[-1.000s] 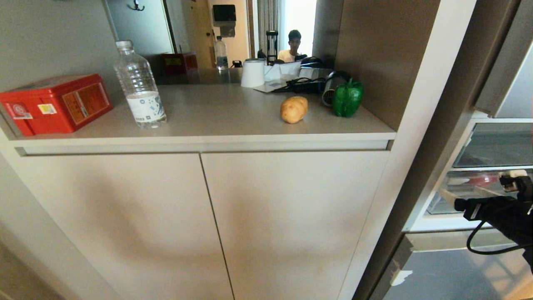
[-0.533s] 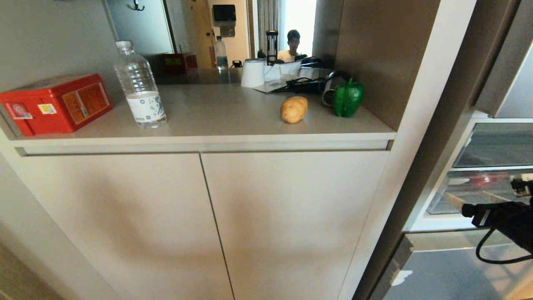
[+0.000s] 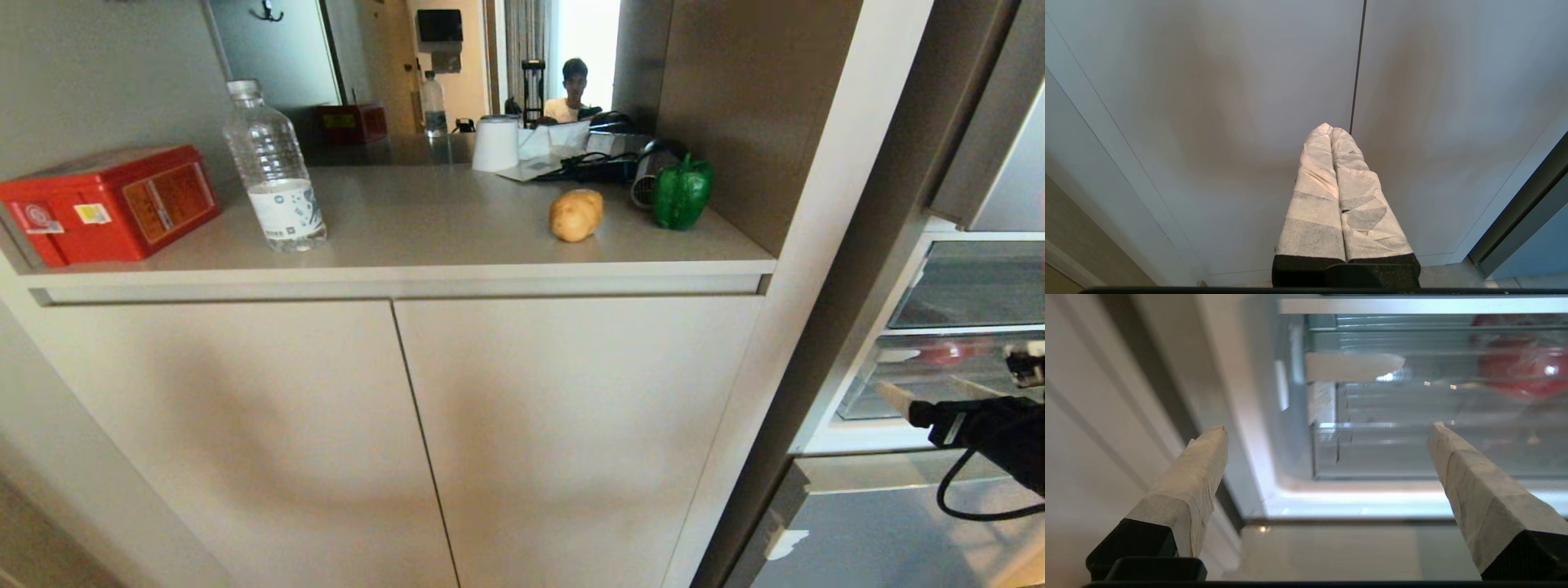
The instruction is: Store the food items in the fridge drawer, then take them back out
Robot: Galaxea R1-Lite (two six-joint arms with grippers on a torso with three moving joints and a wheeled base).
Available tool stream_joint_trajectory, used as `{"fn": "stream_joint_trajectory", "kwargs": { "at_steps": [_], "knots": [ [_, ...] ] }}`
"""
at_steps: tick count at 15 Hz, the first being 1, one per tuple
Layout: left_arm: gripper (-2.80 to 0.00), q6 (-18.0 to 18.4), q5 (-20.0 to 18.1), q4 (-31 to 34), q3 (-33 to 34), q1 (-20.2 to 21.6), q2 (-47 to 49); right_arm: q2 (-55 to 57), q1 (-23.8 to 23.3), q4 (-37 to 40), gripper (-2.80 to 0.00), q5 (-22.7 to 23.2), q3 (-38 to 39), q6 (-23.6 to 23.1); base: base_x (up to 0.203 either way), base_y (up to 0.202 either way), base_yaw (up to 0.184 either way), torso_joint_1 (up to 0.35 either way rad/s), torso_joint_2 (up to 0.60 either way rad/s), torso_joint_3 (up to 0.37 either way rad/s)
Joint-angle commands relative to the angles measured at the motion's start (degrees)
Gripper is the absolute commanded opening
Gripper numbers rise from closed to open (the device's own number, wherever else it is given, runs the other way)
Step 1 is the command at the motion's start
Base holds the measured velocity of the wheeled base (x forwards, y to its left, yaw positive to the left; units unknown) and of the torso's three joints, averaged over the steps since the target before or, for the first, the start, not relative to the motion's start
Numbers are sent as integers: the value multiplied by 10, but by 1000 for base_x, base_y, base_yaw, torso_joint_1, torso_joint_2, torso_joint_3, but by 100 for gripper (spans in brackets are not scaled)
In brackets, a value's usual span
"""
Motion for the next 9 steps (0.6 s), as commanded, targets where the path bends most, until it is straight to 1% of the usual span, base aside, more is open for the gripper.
{"fn": "stream_joint_trajectory", "kwargs": {
  "at_steps": [1,5,9],
  "knots": [
    [-280,0,0,0,6,0,0,35,1,-5,0,2,-25,-1,0,0,0,0,0,0],
    [-280,0,0,0,6,0,0,68,3,-5,0,2,-68,2,0,0,0,0,0,0],
    [-280,0,0,0,6,0,0,78,11,-5,0,3,-79,3,0,0,0,0,0,0]
  ]
}}
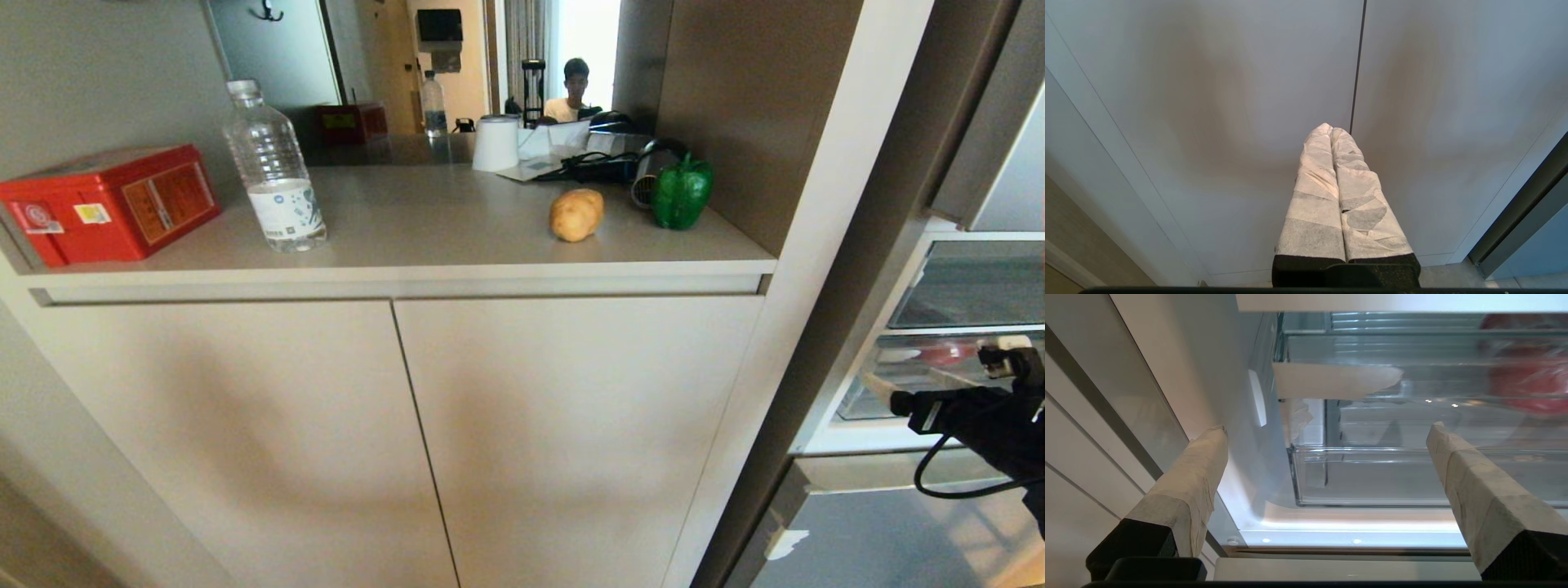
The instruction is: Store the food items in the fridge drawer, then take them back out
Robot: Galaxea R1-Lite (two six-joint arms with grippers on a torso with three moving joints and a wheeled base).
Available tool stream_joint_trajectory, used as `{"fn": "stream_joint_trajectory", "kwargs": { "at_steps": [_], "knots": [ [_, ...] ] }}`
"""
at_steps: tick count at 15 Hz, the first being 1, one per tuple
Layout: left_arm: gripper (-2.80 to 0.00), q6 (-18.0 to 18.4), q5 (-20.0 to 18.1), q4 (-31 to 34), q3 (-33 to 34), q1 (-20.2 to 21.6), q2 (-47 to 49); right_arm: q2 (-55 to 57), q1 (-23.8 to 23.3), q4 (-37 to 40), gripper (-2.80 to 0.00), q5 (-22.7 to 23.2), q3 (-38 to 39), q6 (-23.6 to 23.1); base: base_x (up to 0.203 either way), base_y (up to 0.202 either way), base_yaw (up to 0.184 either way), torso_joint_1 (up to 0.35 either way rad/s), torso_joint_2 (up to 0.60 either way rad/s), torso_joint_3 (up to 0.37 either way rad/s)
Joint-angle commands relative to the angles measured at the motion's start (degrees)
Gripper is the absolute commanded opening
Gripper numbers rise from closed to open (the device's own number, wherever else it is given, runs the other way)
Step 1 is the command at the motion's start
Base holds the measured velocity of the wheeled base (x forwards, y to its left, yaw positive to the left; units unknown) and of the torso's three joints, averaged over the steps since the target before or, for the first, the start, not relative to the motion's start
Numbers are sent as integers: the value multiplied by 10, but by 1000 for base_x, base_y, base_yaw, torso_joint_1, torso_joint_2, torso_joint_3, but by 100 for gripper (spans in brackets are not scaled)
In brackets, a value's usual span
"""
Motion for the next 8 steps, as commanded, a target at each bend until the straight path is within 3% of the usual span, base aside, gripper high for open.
{"fn": "stream_joint_trajectory", "kwargs": {
  "at_steps": [1,8],
  "knots": [
    [-280,0,0,0,6,0,0,8,6,-5,0,2,-2,0,0,0,0,0,0,0],
    [-280,0,0,0,6,0,0,7,28,-5,0,-1,-15,11,0,0,0,0,0,0]
  ]
}}
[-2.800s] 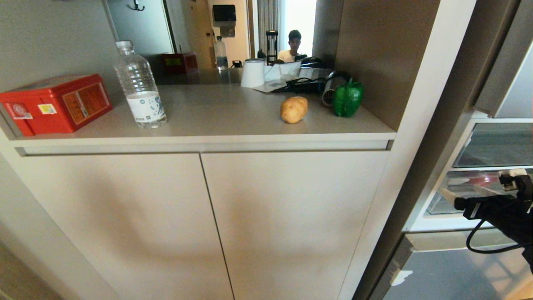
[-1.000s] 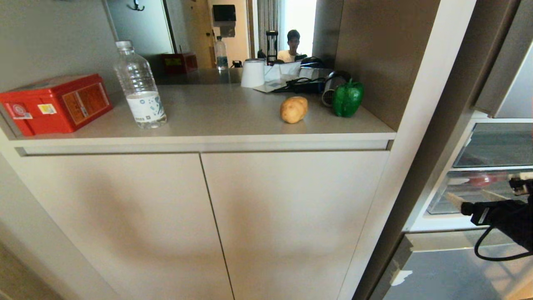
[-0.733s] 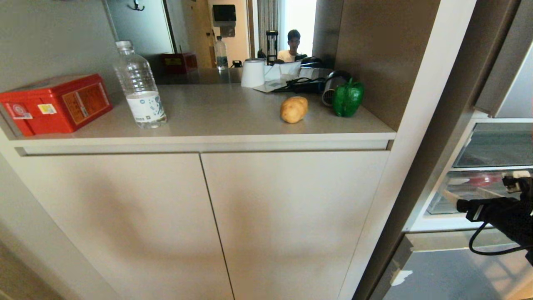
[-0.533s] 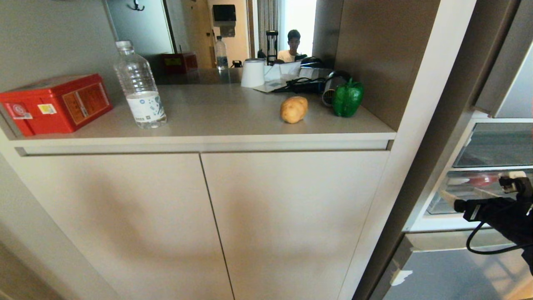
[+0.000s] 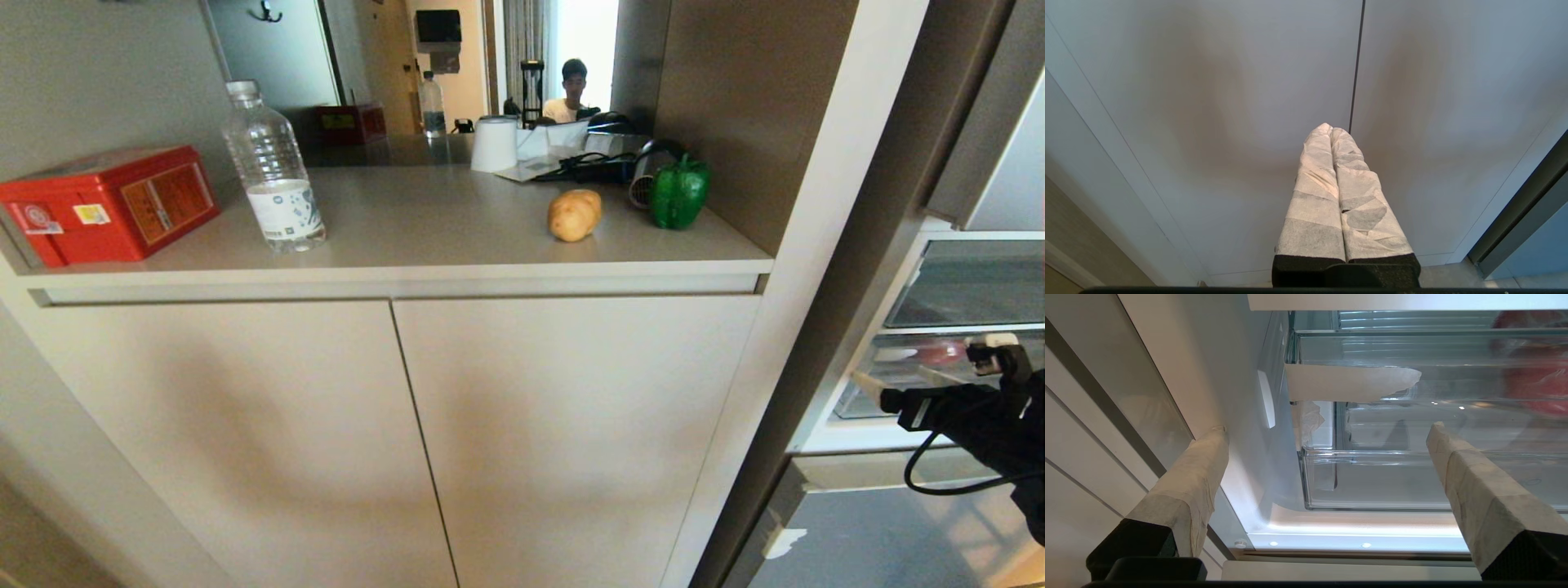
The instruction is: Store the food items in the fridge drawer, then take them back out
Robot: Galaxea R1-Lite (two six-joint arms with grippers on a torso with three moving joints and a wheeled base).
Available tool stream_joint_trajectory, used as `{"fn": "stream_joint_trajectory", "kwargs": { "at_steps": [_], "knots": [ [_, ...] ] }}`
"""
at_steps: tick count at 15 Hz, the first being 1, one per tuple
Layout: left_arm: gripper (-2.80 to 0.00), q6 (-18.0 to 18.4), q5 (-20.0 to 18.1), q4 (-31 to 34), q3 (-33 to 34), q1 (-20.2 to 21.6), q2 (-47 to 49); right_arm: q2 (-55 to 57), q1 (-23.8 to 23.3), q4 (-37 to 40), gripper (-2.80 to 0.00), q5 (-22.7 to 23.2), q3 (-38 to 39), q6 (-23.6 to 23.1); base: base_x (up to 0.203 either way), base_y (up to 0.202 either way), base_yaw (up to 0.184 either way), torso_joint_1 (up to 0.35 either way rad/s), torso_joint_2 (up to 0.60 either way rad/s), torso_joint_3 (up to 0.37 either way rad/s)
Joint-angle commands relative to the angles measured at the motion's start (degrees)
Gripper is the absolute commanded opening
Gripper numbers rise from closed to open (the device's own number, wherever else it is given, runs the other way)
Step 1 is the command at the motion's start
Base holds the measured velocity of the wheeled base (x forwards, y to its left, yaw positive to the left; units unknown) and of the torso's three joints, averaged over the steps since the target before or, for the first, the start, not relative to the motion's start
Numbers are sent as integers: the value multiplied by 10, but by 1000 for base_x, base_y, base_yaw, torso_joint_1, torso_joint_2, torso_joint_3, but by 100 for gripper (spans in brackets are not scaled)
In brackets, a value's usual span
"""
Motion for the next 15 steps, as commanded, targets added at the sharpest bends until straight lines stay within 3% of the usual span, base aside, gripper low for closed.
{"fn": "stream_joint_trajectory", "kwargs": {
  "at_steps": [1,7,15],
  "knots": [
    [-280,0,0,0,6,0,0,-1,3,-7,0,3,-2,-1,0,0,0,0,0,0],
    [-280,0,0,0,6,0,0,-3,5,-7,0,-26,-14,-6,0,0,0,0,0,0],
    [-280,0,0,0,6,0,0,1,4,-10,0,-25,-12,-4,0,0,0,0,0,0]
  ]
}}
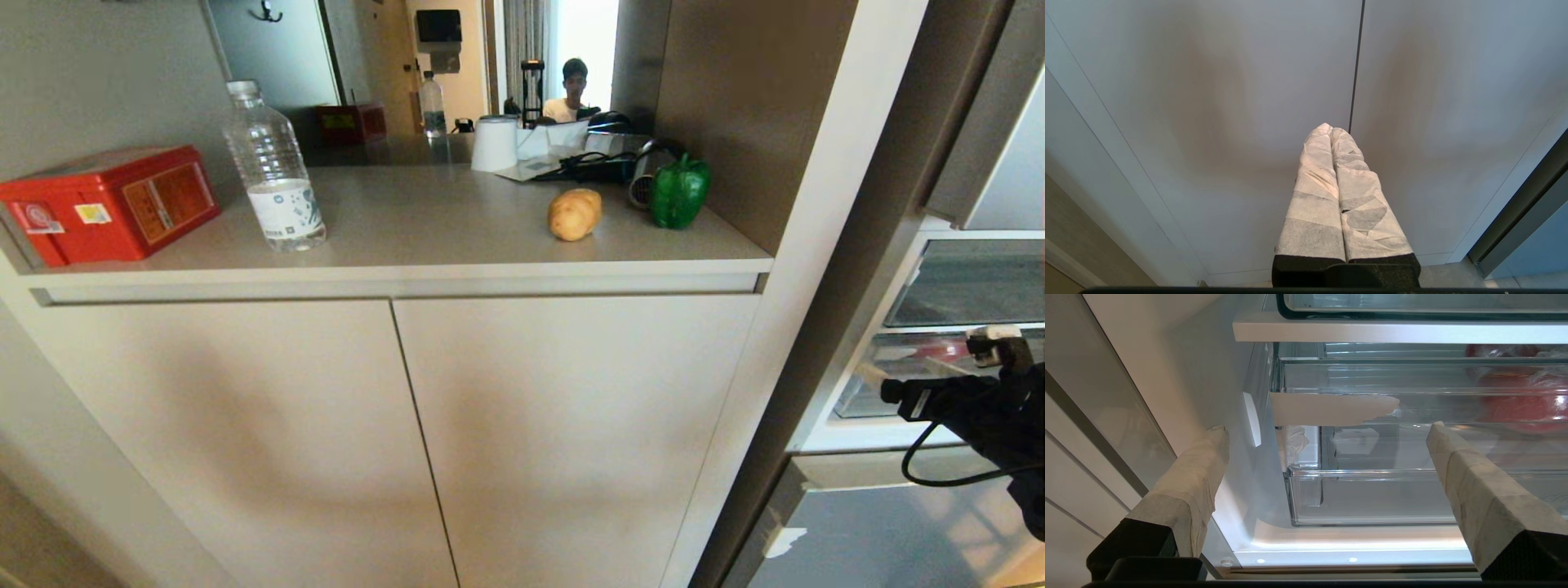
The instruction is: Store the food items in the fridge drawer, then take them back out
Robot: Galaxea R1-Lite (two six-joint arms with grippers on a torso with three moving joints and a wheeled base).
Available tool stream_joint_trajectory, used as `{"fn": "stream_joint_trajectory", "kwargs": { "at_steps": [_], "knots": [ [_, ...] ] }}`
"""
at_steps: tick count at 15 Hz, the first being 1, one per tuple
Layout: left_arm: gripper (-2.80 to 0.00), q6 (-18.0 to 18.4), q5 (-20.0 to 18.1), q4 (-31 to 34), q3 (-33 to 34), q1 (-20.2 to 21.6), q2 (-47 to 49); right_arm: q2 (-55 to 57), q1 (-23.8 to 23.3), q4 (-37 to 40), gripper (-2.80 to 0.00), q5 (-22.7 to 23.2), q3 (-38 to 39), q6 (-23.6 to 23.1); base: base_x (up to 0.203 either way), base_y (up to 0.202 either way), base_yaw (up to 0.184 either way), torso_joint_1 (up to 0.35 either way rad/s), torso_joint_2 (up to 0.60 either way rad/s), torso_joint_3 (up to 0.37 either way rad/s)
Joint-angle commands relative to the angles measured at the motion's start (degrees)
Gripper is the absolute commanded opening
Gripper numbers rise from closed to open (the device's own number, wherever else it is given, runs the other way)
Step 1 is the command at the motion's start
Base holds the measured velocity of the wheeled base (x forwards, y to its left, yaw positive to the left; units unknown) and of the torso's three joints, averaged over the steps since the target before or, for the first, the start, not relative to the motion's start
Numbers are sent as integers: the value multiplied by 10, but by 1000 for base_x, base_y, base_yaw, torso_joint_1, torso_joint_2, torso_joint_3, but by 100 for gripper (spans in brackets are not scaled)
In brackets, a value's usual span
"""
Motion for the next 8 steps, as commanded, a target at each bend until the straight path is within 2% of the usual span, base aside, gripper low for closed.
{"fn": "stream_joint_trajectory", "kwargs": {
  "at_steps": [1,8],
  "knots": [
    [-280,0,0,0,6,0,0,7,0,-5,0,2,1,0,0,0,0,0,0,0],
    [-280,0,0,0,6,0,0,14,0,-5,0,2,-1,-1,0,0,0,0,0,0]
  ]
}}
